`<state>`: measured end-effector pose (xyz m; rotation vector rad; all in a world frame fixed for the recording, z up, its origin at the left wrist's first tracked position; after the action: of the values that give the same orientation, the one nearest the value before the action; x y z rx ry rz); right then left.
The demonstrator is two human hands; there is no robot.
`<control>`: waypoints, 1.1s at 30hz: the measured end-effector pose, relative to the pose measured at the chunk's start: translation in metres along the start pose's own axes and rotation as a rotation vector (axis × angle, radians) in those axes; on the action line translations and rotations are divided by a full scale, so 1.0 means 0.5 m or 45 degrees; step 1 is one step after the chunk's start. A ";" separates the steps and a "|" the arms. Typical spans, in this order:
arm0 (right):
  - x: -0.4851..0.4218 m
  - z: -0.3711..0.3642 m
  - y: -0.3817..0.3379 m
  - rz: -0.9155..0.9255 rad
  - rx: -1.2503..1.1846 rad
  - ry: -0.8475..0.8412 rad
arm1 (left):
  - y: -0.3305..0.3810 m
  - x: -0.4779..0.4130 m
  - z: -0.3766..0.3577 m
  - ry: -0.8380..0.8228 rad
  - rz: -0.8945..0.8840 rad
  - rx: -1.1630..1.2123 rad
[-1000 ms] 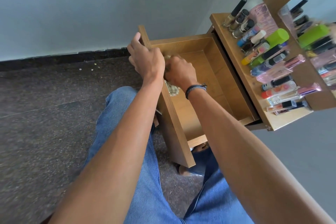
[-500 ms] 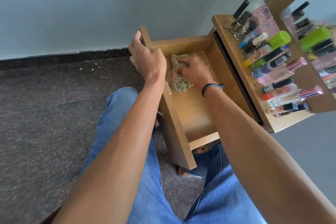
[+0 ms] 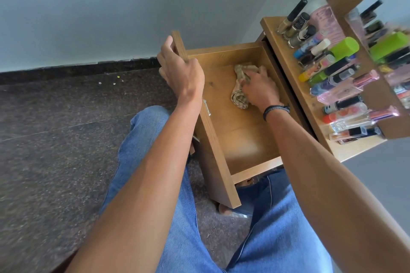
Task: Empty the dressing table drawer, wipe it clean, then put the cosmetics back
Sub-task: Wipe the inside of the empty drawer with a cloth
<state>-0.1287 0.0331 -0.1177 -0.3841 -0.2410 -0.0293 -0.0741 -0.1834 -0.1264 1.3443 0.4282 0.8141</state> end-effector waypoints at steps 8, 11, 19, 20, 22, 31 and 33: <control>0.111 0.015 0.069 -0.105 0.079 -0.083 | -0.006 -0.002 0.000 -0.034 0.033 0.005; 0.161 0.020 0.090 -0.143 0.154 -0.131 | -0.004 -0.004 0.001 -0.033 0.027 0.002; 0.247 0.034 0.112 -0.136 0.294 -0.196 | -0.004 -0.007 0.002 -0.033 0.046 0.022; 0.250 0.034 0.109 -0.126 0.301 -0.196 | -0.002 -0.006 0.003 -0.031 0.043 0.025; 0.256 0.031 0.103 -0.112 0.295 -0.195 | 0.000 -0.005 0.003 -0.020 0.033 0.018; 0.306 -0.056 -0.010 0.074 0.092 -0.280 | 0.000 -0.001 0.006 -0.006 0.044 -0.024; 0.312 -0.078 -0.036 0.144 0.056 -0.258 | 0.002 0.000 0.007 -0.006 0.043 -0.026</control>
<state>0.0305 0.0043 -0.1090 -0.3562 -0.4193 0.1265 -0.0719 -0.1856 -0.1249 1.3369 0.3936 0.8408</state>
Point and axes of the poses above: each hand's wrist, its own x-axis away from the middle knuckle, its own z-axis out of the back of the hand, y = z × x, the point moved 5 cm from there along -x, towards the middle knuckle, and after that the axes turned 12 degrees about -x, right-handed, at the moved point
